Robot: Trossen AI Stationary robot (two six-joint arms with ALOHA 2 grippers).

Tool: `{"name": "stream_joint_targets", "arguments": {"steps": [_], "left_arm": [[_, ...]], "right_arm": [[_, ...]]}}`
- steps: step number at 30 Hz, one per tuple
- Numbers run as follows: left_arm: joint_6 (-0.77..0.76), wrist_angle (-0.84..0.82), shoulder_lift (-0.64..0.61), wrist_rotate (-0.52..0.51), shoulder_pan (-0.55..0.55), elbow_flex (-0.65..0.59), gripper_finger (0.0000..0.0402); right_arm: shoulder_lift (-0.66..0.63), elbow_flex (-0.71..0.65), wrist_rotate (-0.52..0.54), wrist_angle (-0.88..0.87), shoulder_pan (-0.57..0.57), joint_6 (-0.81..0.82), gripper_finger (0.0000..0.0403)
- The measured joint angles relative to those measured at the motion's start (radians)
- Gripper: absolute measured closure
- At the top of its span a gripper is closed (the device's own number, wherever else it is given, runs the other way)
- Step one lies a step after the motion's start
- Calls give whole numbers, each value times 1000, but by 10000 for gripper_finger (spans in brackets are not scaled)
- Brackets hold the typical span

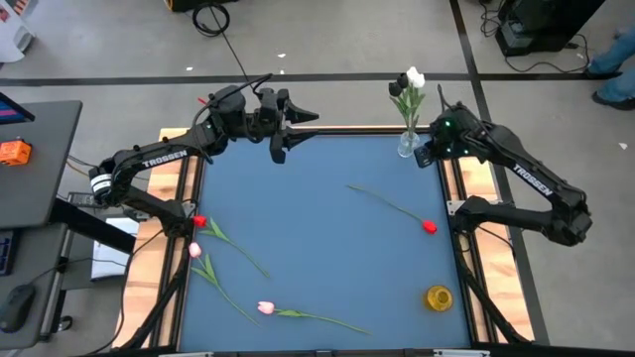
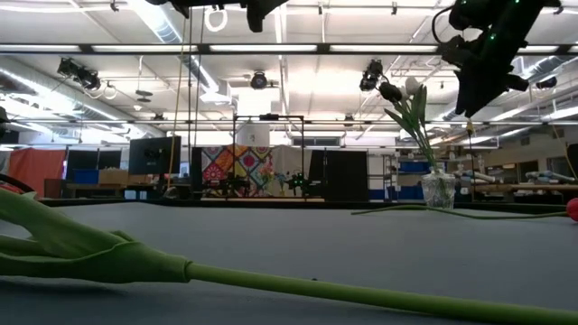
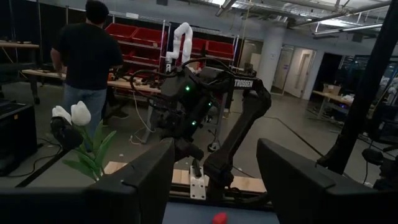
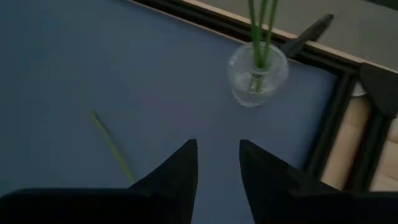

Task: Sort flowers into vase by color
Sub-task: Put the left red tulip into the yellow vase

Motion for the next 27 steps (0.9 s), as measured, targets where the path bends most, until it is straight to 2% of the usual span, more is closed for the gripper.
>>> {"name": "stream_joint_targets", "arguments": {"steps": [8,12,14,20,27], "left_arm": [[0,0,0,0,0,0,166],[0,0,0,0,0,0,166],[0,0,0,0,0,0,166],[0,0,0,0,0,0,166],[0,0,0,0,0,0,166]], "right_arm": [[-19,-3,-35,13,2,19,276],[-16,-65,-129,51,34,92,276],[-16,-105,-163,60,69,142,276],[-17,-205,-169,60,205,314,277],[-11,-273,-129,74,394,458,277]]}}
